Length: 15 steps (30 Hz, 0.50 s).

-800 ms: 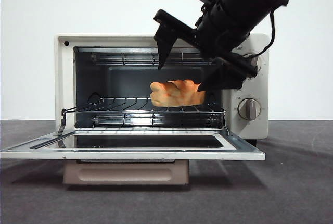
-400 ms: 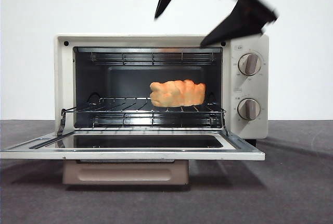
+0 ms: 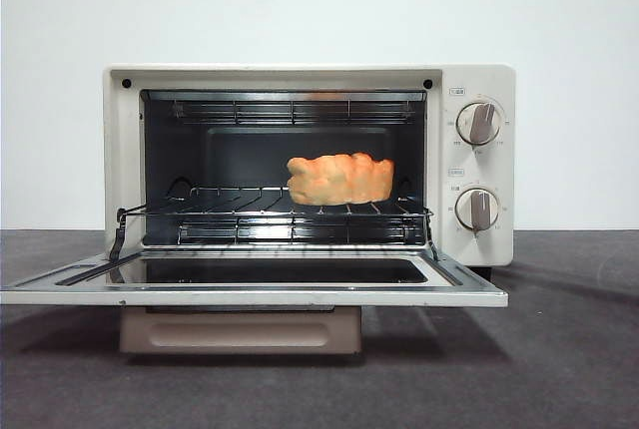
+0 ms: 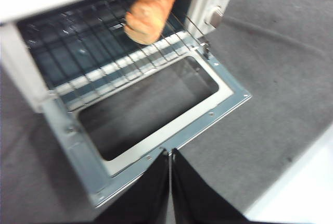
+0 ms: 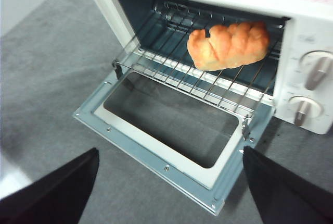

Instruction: The left arm flap open the oven, the right arm pick bread and place it into oven, the left arm flap close the oven

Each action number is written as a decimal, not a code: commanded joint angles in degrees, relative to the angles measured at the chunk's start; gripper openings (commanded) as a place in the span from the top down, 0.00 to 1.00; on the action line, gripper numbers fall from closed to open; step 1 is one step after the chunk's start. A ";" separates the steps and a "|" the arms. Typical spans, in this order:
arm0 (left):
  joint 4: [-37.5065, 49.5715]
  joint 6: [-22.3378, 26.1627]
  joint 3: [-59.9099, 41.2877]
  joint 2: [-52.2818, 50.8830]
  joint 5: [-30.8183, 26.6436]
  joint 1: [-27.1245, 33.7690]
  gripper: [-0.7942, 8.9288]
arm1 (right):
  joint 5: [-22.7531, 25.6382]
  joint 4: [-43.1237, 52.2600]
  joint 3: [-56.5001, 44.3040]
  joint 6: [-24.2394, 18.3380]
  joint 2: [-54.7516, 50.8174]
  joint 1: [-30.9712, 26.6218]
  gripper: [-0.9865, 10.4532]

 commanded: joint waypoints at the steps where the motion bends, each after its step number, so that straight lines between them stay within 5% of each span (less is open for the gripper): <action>1: 3.63 0.50 0.20 4.11 5.70 2.93 0.91 | 0.63 -1.49 1.09 -1.70 -3.87 0.35 0.53; 8: 8.50 0.74 0.02 15.63 19.78 15.89 0.91 | 3.67 -6.95 1.11 -1.60 -13.64 0.35 0.53; 15: 13.14 0.20 -6.10 22.12 27.82 27.52 0.91 | 4.57 -13.27 1.11 0.42 -19.19 0.35 0.53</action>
